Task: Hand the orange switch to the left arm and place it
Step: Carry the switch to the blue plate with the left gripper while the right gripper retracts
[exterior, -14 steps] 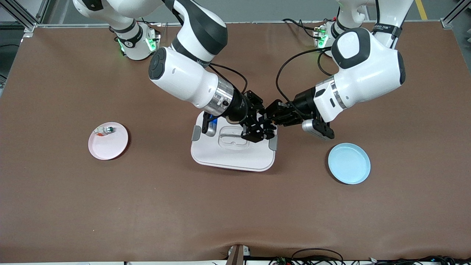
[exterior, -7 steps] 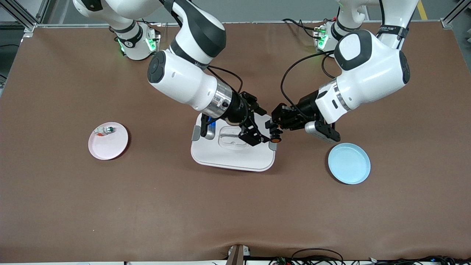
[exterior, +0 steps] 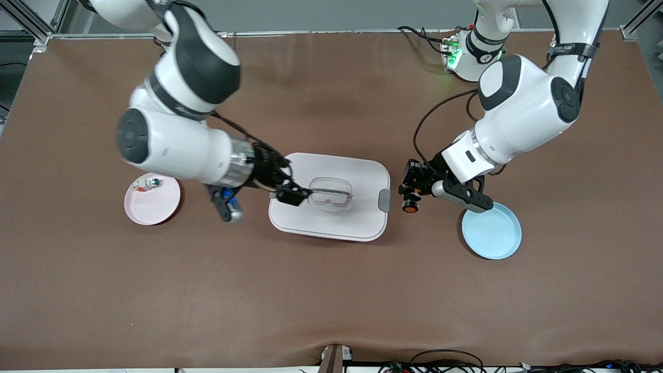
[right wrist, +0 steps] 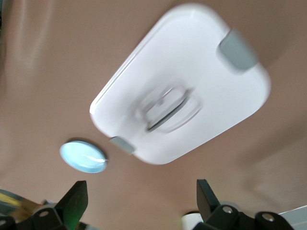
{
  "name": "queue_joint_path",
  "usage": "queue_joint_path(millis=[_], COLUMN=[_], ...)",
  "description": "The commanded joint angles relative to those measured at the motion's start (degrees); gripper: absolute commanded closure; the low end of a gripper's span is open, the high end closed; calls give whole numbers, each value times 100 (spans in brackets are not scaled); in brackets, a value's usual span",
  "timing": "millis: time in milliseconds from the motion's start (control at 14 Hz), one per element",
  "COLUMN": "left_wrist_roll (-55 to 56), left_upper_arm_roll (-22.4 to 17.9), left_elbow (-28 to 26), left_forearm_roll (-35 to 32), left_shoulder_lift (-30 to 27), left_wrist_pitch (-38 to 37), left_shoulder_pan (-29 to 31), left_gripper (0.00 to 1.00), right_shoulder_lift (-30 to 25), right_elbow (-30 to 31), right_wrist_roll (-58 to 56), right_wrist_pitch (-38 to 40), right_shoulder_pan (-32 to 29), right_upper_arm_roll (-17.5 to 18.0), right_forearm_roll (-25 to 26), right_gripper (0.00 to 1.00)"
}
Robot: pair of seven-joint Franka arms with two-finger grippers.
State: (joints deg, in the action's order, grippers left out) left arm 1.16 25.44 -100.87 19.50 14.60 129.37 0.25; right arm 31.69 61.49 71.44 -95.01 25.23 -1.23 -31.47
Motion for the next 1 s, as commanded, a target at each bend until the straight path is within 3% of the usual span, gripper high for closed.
queue_joint_path(millis=[0, 143, 286, 643, 929], left_wrist_roll=[-45, -421, -1184, -3030, -4604], left_upper_arm_roll=[23, 31, 23, 31, 23], left_elbow=[68, 50, 7, -301, -310], left_forearm_roll=[-979, -1552, -1607, -2458, -2792], left_shoulder_lift=[130, 192, 262, 490, 798], left_wrist_pitch=[-271, -666, -974, -958, -809], left_shoulder_pan=[97, 290, 614, 1406, 1776], left_gripper=[100, 100, 100, 100, 100], right_shoulder_lift=[-285, -373, -444, -470, -532], right_elbow=[65, 73, 73, 73, 73], right_wrist_roll=[-1145, -2077, -3017, -5329, -6193], right_wrist_pitch=[796, 1421, 1975, 2574, 2997], right_shoulder_pan=[-482, -860, -1255, -1889, -2206], right_upper_arm_roll=[96, 88, 96, 96, 96], right_forearm_roll=[403, 668, 1001, 2125, 2611], right_gripper=[0, 0, 0, 0, 0])
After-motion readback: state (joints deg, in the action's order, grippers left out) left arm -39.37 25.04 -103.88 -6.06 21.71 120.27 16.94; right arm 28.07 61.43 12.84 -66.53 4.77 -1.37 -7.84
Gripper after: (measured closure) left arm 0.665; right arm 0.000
